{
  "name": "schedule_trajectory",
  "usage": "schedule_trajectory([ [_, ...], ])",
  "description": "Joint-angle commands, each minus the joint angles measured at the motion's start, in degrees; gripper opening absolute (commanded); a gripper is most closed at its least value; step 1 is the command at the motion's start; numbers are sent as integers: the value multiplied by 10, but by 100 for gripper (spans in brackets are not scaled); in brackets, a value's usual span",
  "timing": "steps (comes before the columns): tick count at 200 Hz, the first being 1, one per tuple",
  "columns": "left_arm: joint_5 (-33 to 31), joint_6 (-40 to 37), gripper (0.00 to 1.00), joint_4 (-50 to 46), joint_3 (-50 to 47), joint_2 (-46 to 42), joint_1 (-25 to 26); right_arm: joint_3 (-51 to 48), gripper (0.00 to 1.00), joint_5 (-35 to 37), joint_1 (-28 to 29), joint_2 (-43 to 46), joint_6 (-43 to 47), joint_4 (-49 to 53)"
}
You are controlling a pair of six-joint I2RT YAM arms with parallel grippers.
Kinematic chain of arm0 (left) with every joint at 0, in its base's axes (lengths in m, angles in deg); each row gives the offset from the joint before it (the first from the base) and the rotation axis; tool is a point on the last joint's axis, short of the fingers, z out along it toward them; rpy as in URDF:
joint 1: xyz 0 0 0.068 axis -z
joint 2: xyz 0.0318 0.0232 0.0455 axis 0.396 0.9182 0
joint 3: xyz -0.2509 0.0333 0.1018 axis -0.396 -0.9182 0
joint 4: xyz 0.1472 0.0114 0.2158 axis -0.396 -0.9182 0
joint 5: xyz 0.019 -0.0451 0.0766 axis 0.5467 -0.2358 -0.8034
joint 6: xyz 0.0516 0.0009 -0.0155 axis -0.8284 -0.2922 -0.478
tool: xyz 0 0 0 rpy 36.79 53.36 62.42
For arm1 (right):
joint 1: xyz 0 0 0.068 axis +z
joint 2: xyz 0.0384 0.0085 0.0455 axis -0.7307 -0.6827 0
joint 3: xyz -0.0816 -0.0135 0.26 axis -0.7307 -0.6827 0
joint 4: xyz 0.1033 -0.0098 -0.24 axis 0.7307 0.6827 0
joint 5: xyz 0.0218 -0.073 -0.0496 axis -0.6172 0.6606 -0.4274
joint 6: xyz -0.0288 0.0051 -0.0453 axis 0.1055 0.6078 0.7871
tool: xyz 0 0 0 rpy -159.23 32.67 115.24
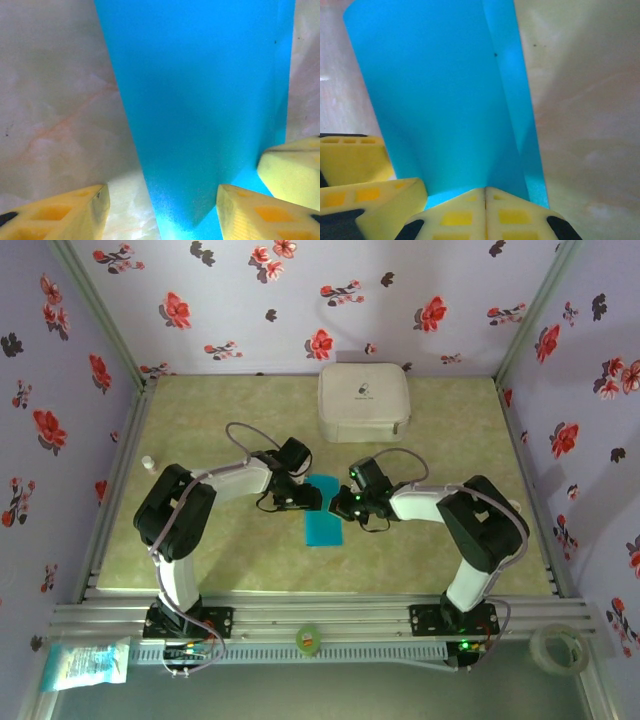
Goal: Fold a paper plane with a square sheet of paper (pick it up from the middle)
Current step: First fold the square sheet of paper in half at the center of the table, then hold the square sheet of paper at the center of the table.
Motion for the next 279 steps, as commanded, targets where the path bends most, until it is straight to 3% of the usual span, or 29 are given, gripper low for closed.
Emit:
schedule_trajectory([
  [1,7,14,60,26,-6,-11,8,-6,6,13,1,-14,-9,7],
  [48,13,80,65,102,-69,-82,-6,-20,6,12,1,-15,-22,-16],
  [81,27,109,64,126,-93,-79,-10,-23,7,7,2,-19,-37,-41],
  [158,27,139,55,163,-122,-59,-11,-30,9,0,2,-16,-42,-54],
  [203,4,124,50,154,-127,-51,-11,-38,19,-13,1,2,-68,-122],
  [223,-5,116,50,143,-126,-53,-11,-44,28,16,-1,51,-73,-125],
  [256,-5,113,50,143,-127,-54,-10,-61,29,137,-15,161,-47,0],
  [279,-4,102,50,138,-125,-55,-10,-105,29,175,-38,220,-58,13],
])
